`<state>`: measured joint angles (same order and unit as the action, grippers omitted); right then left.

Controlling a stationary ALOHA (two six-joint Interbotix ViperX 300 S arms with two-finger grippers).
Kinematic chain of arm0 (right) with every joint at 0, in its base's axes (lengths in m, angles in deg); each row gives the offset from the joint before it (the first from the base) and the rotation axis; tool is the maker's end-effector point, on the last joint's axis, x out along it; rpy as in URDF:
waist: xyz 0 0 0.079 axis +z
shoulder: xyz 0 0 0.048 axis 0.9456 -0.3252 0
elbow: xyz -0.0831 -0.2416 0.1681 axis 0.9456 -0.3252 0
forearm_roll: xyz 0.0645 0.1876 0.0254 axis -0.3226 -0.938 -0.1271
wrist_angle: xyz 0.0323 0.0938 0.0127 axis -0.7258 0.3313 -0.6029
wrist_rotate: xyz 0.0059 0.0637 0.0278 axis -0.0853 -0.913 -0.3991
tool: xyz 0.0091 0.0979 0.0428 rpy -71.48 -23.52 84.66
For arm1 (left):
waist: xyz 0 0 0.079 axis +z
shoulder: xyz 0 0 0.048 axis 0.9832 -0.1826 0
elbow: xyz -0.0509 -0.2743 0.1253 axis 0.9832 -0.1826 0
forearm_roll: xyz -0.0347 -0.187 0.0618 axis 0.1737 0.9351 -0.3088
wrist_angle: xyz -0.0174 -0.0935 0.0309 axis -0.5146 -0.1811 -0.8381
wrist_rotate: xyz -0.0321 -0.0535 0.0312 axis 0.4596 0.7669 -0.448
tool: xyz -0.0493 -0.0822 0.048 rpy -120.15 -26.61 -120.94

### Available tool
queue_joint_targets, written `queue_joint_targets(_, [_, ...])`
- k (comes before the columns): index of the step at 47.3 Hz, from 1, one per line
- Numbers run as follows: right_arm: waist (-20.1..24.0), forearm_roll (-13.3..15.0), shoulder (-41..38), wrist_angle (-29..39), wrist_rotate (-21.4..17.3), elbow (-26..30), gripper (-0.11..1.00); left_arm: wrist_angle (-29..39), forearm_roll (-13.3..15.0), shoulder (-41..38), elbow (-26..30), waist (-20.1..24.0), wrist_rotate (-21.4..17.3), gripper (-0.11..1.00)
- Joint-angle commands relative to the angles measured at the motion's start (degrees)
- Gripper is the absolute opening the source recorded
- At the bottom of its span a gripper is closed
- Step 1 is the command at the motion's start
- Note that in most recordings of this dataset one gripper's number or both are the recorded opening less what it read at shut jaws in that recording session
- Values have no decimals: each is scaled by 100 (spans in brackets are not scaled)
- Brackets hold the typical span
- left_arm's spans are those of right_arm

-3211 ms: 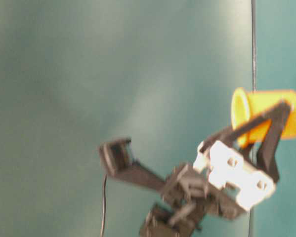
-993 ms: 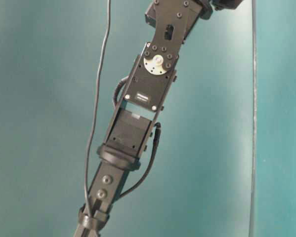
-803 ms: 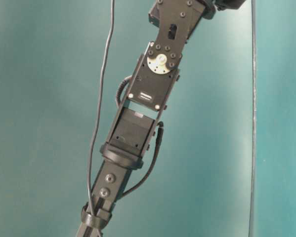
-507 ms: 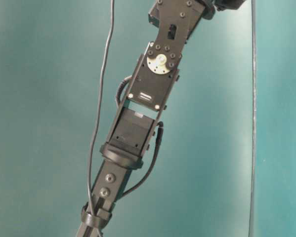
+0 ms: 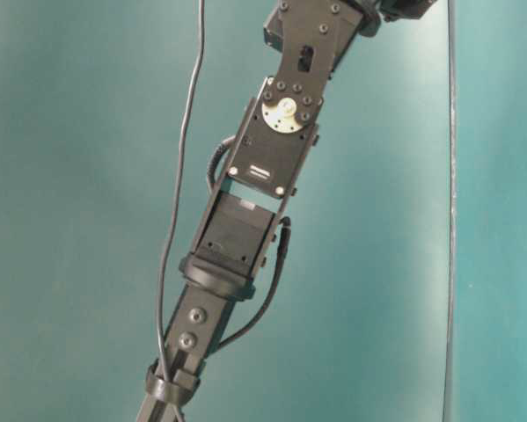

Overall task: Move the cup to the right with left arm.
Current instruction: 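Push the held cup further right toward the right gripper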

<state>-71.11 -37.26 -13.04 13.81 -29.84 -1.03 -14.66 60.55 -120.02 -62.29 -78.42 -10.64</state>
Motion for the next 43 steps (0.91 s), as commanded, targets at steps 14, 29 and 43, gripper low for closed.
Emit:
queue_joint_targets(14, [0,9,-9,-53,9,193,0,-123,-18,79,220,18,-9,64])
queue_joint_targets(29, [0,9,-18,-44,9,193,0,-185,-18,79,211,18,-9,64])
queue_joint_targets(43, [0,9,-18,-44,9,193,0,-369,-18,79,202,18,-9,64])
